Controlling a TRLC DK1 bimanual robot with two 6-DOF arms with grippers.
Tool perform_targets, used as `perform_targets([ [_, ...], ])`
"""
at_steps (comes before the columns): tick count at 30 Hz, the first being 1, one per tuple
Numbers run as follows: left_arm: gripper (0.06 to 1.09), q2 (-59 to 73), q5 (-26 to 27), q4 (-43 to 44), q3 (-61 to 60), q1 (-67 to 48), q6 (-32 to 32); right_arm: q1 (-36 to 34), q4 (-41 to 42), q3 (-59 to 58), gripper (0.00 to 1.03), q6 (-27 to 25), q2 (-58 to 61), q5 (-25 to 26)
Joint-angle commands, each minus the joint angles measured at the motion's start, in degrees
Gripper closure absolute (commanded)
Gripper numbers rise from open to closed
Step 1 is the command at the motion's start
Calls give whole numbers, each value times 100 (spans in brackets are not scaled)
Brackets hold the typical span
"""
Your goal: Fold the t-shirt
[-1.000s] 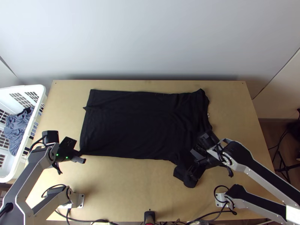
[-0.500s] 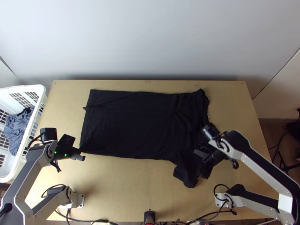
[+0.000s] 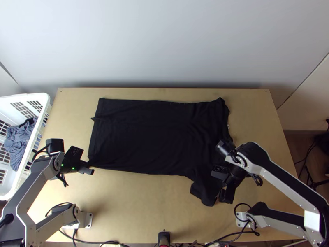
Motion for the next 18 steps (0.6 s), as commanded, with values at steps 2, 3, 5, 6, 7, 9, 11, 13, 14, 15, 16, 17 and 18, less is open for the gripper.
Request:
perform_targets([
  [2,101,104,3,171,-23,68,63,503,161,-43,12,22,96,-78],
  [3,101,139,3,171,-15,68,71,538,293,-43,12,49,114,-78],
  [5,101,210,3,233,-15,68,36,618,424,-35,12,110,193,-78],
  [6,101,219,3,251,-15,76,45,618,556,-78,12,110,228,-69],
  [7,101,219,3,259,-15,76,45,618,679,-122,12,110,272,-60],
  [9,101,227,3,286,-32,85,54,626,881,-202,12,93,360,-16],
  [11,101,263,3,303,-41,94,54,732,1022,-202,12,119,474,-16],
  [13,101,289,3,303,-41,120,63,916,1128,-254,12,224,509,-8],
  [14,101,289,3,330,-41,129,63,996,1207,-289,12,259,527,-8],
  [15,101,289,3,330,-41,147,63,1083,1251,-333,12,295,536,-8],
  [16,101,289,-6,330,-41,156,71,1198,1295,-377,12,347,544,1],
  [17,101,306,-6,330,-41,156,80,1277,1330,-439,12,374,553,10],
  [18,101,315,-6,338,-41,164,80,1356,1338,-509,12,383,553,36],
])
